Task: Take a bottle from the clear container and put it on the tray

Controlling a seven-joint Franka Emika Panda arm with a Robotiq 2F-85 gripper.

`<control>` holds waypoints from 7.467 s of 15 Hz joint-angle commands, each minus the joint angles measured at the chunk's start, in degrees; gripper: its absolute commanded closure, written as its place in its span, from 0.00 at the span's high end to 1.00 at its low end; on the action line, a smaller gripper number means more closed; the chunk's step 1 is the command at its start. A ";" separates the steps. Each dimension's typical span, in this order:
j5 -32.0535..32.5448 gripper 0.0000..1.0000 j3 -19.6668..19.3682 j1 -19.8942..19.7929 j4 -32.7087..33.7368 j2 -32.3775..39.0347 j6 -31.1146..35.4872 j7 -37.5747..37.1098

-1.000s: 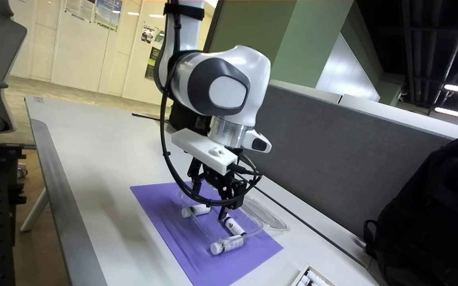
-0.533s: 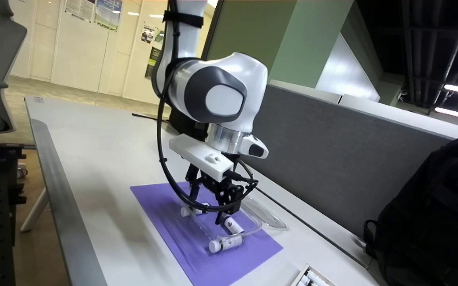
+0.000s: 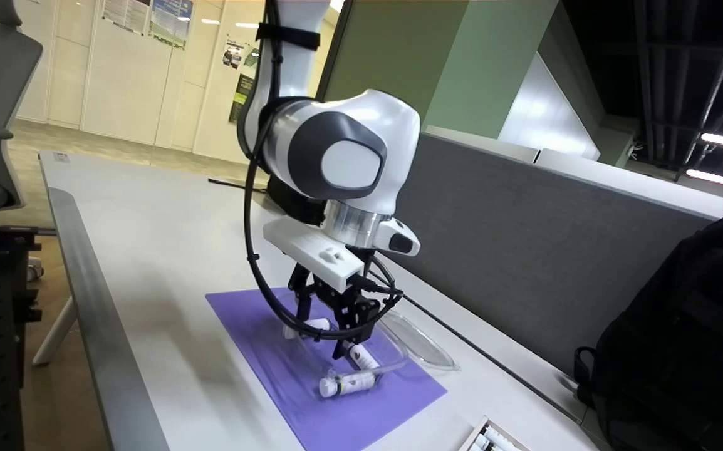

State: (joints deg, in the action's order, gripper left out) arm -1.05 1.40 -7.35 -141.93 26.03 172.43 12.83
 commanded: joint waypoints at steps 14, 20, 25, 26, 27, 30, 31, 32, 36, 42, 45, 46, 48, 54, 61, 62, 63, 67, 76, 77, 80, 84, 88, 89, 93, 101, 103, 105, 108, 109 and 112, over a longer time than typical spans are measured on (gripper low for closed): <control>-1.01 0.68 4.98 -5.78 0.56 0.21 -0.33 -0.17; -3.62 1.00 9.46 -10.55 0.50 -1.62 -2.34 0.85; -5.81 1.00 12.77 -13.01 1.09 -0.49 -1.42 1.81; -6.06 1.00 13.13 -13.12 1.20 -0.18 -1.24 1.90; -6.19 1.00 13.58 -13.18 1.38 0.40 -0.64 1.97; -6.92 1.00 14.56 -13.37 1.49 1.21 -0.56 1.47; -7.10 1.00 14.63 -13.36 1.39 1.42 -0.32 1.38; -7.11 1.00 14.51 -13.25 1.35 1.58 -0.21 1.27; -7.90 1.00 14.92 -13.84 1.18 2.74 0.60 1.14; -7.62 1.00 14.17 -13.52 1.39 4.49 -0.47 0.42; -6.89 0.75 13.25 -12.64 1.75 3.28 -2.99 0.52; -6.70 0.74 12.72 -12.15 1.85 2.58 -3.83 0.39; -6.42 0.60 11.58 -11.16 2.19 1.46 -5.87 0.22; -5.33 0.17 8.07 -6.93 1.94 -2.99 -12.32 1.26; -7.10 0.06 4.91 -3.47 0.55 -15.55 -24.14 -0.82; -6.61 0.06 3.10 -2.38 0.25 -17.62 -25.95 -3.97; -5.56 0.06 1.33 -1.51 -0.10 -19.34 -27.03 -6.95; -6.04 0.06 -3.99 -1.56 -3.06 -25.63 -26.53 -13.19; -13.85 0.25 -12.77 -5.55 -7.43 -26.86 -24.67 -10.52; -14.21 0.25 -13.21 -5.94 -7.79 -26.70 -24.58 -10.53; -14.62 0.25 -13.25 -5.89 -7.93 -26.62 -24.49 -10.60; -16.15 0.06 -13.42 -6.01 -7.41 -25.76 -23.94 -9.81; -31.47 0.06 -14.34 -7.28 -4.32 -21.42 -24.21 -3.71; -35.55 0.06 -14.31 -7.85 -3.53 -20.29 -24.16 -2.23; -47.67 0.06 -14.70 -11.17 1.18 -14.30 -25.53 2.69; -49.35 0.25 -16.23 -16.12 6.32 -7.73 -27.89 2.54; -49.34 0.25 -16.33 -16.72 7.53 -6.22 -28.33 2.54; -49.33 0.25 -16.25 -16.63 7.73 -5.95 -28.32 2.53; -51.11 0.06 -16.00 -17.23 8.93 -4.07 -27.98 2.27; -52.03 0.06 -15.87 -17.62 9.24 -3.49 -28.22 2.22; -54.89 0.06 -15.93 -18.67 10.25 -1.67 -29.78 1.85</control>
State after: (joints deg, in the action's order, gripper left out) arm -53.57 -14.88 -24.51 -134.00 22.24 144.30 15.55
